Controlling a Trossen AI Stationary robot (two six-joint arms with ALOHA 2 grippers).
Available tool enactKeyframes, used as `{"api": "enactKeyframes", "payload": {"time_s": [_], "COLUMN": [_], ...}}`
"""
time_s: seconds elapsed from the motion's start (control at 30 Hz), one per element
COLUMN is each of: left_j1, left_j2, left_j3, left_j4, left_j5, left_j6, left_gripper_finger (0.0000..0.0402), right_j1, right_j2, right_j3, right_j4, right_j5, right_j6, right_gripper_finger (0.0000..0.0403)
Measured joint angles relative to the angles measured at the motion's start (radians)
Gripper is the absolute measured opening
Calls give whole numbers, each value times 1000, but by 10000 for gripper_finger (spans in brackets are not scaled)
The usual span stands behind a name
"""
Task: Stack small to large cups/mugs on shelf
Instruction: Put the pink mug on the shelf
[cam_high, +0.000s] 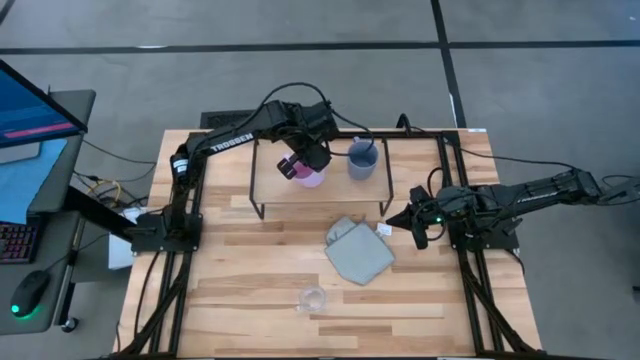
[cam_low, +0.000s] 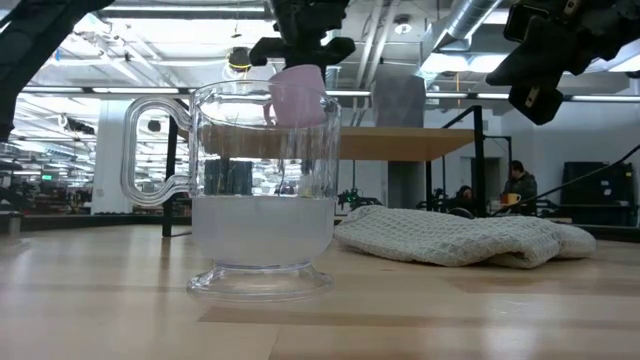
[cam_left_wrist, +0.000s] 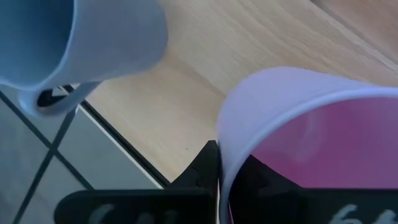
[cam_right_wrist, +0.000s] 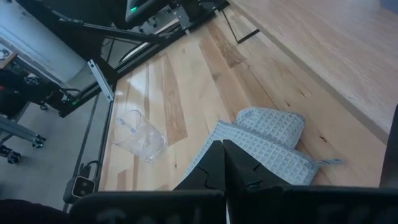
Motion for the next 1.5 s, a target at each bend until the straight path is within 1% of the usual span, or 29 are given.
{"api": "enactKeyframes", "payload": {"time_s": [0.13, 0.23, 0.33, 0.53, 0.7, 1.17, 1.33, 1.5], "left_j1": [0, -2, -11, -29, -29, -19, 3, 17], "left_j2": [0, 0, 0, 1, 1, 1, 13, 24], "left_j3": [0, 0, -1, -3, -3, -8, -6, 0], "left_j4": [-5, -8, -9, 11, 30, 54, 45, 22], "left_j5": [-13, -81, -136, -122, -45, -22, -16, -15], "left_j6": [-36, -89, -102, -101, -107, -83, -148, -166], "left_gripper_finger": [0, 4, 13, 16, 7, 12, 13, 14], "right_j1": [0, 0, 0, 0, 0, 0, 0, 0], "right_j2": [0, 0, 0, 0, 0, 0, 0, 0], "right_j3": [0, 0, 0, 0, 0, 0, 0, 0], "right_j4": [0, 0, 0, 0, 0, 0, 0, -3], "right_j5": [0, 0, 0, 0, -15, -24, -24, -26], "right_j6": [0, 0, 0, -1, -1, -1, -1, -2], "right_gripper_finger": [10, 10, 10, 10, 10, 10, 10, 10]}}
